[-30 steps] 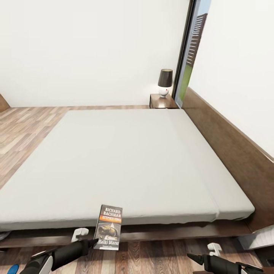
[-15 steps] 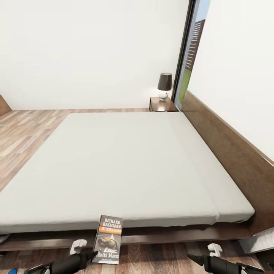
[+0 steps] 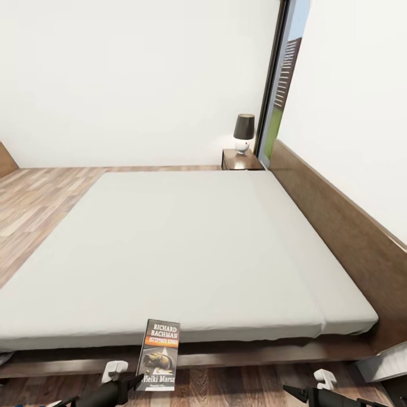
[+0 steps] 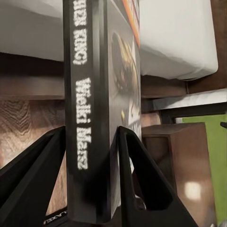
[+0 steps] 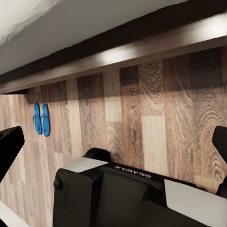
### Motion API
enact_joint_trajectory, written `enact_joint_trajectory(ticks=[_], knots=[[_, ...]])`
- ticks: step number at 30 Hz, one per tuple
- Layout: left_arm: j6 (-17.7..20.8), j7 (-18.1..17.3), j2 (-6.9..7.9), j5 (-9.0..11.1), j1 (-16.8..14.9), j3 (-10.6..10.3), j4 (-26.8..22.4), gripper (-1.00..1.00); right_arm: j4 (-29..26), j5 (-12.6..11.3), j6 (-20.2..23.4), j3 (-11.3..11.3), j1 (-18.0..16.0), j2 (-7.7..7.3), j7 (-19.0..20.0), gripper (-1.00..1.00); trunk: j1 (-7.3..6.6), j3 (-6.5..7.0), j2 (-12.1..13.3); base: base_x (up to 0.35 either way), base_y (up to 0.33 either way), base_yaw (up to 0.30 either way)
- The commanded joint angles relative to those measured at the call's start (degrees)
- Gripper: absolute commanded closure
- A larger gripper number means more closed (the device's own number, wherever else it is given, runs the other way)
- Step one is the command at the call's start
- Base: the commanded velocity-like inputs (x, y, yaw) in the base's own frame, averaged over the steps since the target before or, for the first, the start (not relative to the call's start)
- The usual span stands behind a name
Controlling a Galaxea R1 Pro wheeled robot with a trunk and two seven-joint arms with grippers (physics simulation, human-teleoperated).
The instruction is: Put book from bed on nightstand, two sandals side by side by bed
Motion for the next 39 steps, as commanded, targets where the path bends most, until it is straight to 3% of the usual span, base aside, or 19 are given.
enact_joint_trajectory(ticks=[1, 39], knots=[[0.59, -0.2, 0.0, 0.39, -0.02, 0.04, 0.01, 1.0, -0.03, -0.59, 0.55, 0.34, -0.02, -0.04, 0.16, -1.0, 0.0, 0.05, -0.03, 0.0, 0.0, 0.0], [0.33, -0.26, -0.45, 0.39, -0.01, -0.05, 1.68, 1.0, 0.08, -0.53, 0.55, 0.39, -0.02, 0.03, 0.07, -1.0, 0.0, 3.56, -0.03, 0.0, 0.0, 0.0]])
